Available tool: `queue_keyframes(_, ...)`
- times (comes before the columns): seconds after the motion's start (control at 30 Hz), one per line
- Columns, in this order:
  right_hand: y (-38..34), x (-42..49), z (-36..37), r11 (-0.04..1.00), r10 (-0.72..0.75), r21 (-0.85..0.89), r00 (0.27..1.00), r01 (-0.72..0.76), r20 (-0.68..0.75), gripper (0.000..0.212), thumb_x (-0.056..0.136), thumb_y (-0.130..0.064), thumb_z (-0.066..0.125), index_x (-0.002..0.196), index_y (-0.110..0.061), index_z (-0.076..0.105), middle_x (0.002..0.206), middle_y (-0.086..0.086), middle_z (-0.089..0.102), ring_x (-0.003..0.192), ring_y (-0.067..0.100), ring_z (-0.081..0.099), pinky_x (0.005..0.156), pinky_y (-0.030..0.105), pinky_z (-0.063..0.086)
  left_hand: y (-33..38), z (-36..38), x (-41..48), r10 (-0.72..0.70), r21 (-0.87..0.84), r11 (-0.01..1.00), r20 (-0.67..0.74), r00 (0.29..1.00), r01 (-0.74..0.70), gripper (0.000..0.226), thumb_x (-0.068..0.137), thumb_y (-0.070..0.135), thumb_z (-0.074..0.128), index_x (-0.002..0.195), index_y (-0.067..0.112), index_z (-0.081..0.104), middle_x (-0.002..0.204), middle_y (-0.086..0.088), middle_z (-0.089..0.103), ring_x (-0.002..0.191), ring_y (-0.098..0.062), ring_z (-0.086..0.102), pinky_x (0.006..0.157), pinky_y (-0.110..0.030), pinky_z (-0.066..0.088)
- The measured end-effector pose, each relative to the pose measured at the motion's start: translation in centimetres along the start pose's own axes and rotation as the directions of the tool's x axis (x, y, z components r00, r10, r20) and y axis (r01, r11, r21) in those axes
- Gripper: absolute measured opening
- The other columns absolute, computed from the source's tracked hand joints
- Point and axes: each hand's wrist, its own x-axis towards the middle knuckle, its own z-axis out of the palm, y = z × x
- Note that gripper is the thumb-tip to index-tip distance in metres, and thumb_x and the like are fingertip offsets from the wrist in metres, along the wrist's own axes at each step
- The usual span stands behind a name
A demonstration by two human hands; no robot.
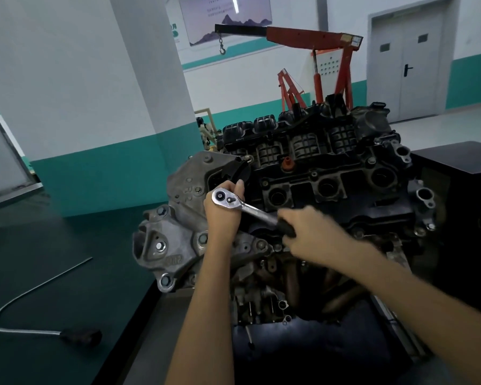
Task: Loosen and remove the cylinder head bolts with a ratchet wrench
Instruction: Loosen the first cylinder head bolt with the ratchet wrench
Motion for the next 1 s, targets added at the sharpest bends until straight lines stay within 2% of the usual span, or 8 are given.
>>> queue_keyframes(0.1,-2.7,-2.5,4.6,0.927,0.088,0.365,0.996,-0.086,0.012,0.014,0.078,-0.016,0.057,0.089,-0.019,0.048,0.075,0.008,0.057,0.071,0.032,0.058,0.062,0.038,0.051,-0.1,0.2,0.1,0.019,0.042,0.999,-0.023,1.0,-0.018,0.041,0.094,0.023,0.062,0.065,-0.004,0.055,0.052,-0.004,0.045,0.053,-0.015,0.039,0.055,-0.029,0.033)
queue_keyframes(0.27,-6.3,-3.3,8.5,0.775,0.184,0.619,0.983,-0.127,-0.028,0.021,0.08,-0.01,0.055,0.097,-0.022,0.053,0.066,-0.004,0.055,0.057,0.012,0.055,0.052,0.024,0.046,-0.1,-0.1,0.0,0.022,0.081,0.997,-0.023,0.999,-0.02,0.042,0.094,0.028,0.061,0.067,-0.004,0.055,0.051,0.002,0.043,0.051,-0.011,0.038,0.049,-0.019,0.031)
queue_keyframes(0.47,0.0,-0.2,0.2,0.979,-0.099,0.19,0.99,0.078,0.101,0.022,0.076,-0.008,0.059,0.072,-0.025,0.045,0.063,-0.007,0.049,0.061,0.021,0.052,0.054,0.024,0.034,-0.2,-0.6,0.2,0.017,0.014,1.0,0.119,0.993,-0.019,0.043,0.092,0.022,0.064,0.065,-0.006,0.047,0.053,-0.001,0.039,0.052,-0.011,0.033,0.052,-0.026,0.029)
queue_keyframes(0.57,1.9,3.8,-5.9,0.964,-0.171,-0.178,0.972,0.199,0.16,0.019,0.079,-0.017,0.061,0.079,-0.03,0.047,0.062,-0.012,0.044,0.054,0.009,0.045,0.05,0.023,0.031,0.0,-0.7,0.4,-0.007,0.026,1.0,0.144,0.99,0.003,0.041,0.092,0.022,0.064,0.059,0.004,0.046,0.052,0.003,0.037,0.052,-0.01,0.033,0.055,-0.031,0.029)
queue_keyframes(0.67,1.2,4.5,-6.0,0.944,-0.193,-0.248,0.974,0.217,0.118,0.015,0.079,-0.02,0.059,0.083,-0.03,0.049,0.063,-0.012,0.04,0.057,0.014,0.041,0.056,0.026,0.033,0.0,-0.7,0.3,-0.027,-0.017,0.999,0.1,0.995,0.029,0.044,0.092,0.017,0.063,0.054,0.012,0.04,0.05,0.003,0.034,0.052,-0.01,0.031,0.055,-0.031,0.027)
queue_keyframes(0.77,0.5,0.8,-1.2,0.997,-0.073,0.008,0.997,0.073,0.036,0.016,0.078,-0.019,0.059,0.079,-0.025,0.044,0.065,-0.005,0.047,0.06,0.022,0.051,0.056,0.03,0.039,0.3,-0.3,0.1,-0.014,-0.003,1.0,0.045,0.999,0.014,0.043,0.093,0.018,0.061,0.06,-0.004,0.043,0.054,-0.007,0.036,0.054,-0.014,0.032,0.054,-0.03,0.027)
queue_keyframes(0.87,-2.3,-2.8,4.0,0.905,0.088,0.419,0.996,-0.079,-0.003,0.014,0.076,-0.011,0.058,0.081,-0.02,0.047,0.063,0.001,0.052,0.057,0.022,0.053,0.054,0.035,0.046,0.3,0.3,0.2,0.014,0.078,0.997,-0.015,1.0,-0.013,0.043,0.093,0.02,0.06,0.068,-0.013,0.048,0.058,-0.014,0.04,0.057,-0.017,0.034,0.055,-0.029,0.028)
queue_keyframes(1.0,-7.1,-3.7,8.5,0.763,0.226,0.628,0.973,-0.149,-0.044,0.022,0.077,-0.009,0.054,0.08,-0.028,0.045,0.056,-0.006,0.049,0.046,0.004,0.049,0.043,0.012,0.035,-0.1,0.1,0.1,0.05,0.085,0.995,-0.05,0.997,-0.046,0.043,0.094,0.023,0.061,0.066,-0.009,0.052,0.053,-0.005,0.043,0.054,-0.014,0.037,0.052,-0.024,0.029)
